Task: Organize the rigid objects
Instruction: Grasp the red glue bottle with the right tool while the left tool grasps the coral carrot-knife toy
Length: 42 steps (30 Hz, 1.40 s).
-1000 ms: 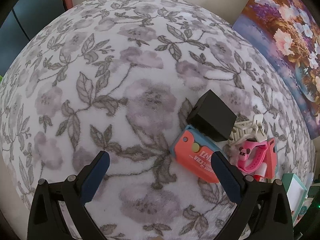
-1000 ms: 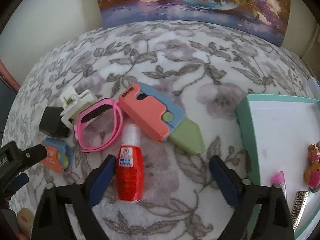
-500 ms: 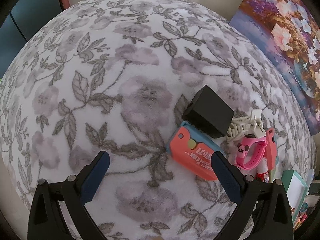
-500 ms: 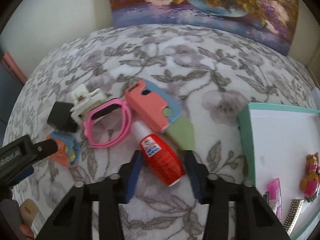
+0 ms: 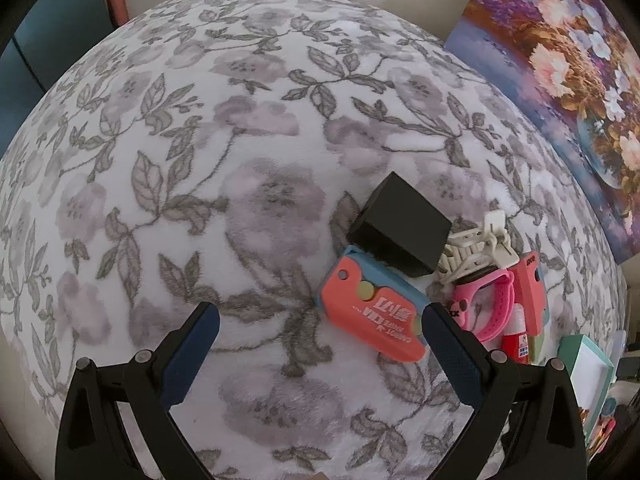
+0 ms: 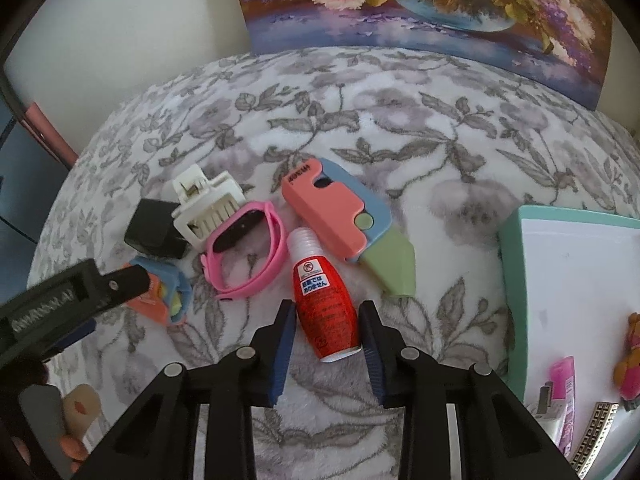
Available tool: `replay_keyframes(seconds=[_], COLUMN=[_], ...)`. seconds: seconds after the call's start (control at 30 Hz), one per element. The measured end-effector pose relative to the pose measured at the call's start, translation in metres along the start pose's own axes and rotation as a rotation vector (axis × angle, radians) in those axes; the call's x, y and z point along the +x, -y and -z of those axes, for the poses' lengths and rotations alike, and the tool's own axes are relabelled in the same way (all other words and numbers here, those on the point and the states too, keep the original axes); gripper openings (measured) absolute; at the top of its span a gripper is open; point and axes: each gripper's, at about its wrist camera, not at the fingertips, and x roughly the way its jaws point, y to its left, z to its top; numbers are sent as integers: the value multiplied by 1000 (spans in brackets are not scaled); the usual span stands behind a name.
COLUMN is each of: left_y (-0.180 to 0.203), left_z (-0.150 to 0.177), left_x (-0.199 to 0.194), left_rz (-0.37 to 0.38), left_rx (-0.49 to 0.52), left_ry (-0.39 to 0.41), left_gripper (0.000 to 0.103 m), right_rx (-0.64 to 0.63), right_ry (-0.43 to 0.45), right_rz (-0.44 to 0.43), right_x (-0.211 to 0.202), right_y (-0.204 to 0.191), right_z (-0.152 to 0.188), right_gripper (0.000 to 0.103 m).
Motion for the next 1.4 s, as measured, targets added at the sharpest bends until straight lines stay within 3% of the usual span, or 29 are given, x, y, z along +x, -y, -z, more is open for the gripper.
replay_keyframes(seconds=[0.3,0.73,0.87,1.07,1.4], left_y=[25,50,50,49,49], left_z=[-1,-1,-4,-3,1], left_x=[12,39,41,35,27], left_rz=[23,-105,-77,-51,-57], left_rx=[108,264,249,264,263], left_ry=[7,73,75,99,35], left_gripper=[101,101,101,74,74], right_rx=[8,0,-6,-11,-25], right_ry=[-22,-38,-40,-40,-31], right_rz=[-2,1,7,10,26], right_x=[1,6,8,9,11], right_y=[3,6,4,3,1], right_z=[1,4,3,1,-1], right_gripper=[34,34,34,34,35])
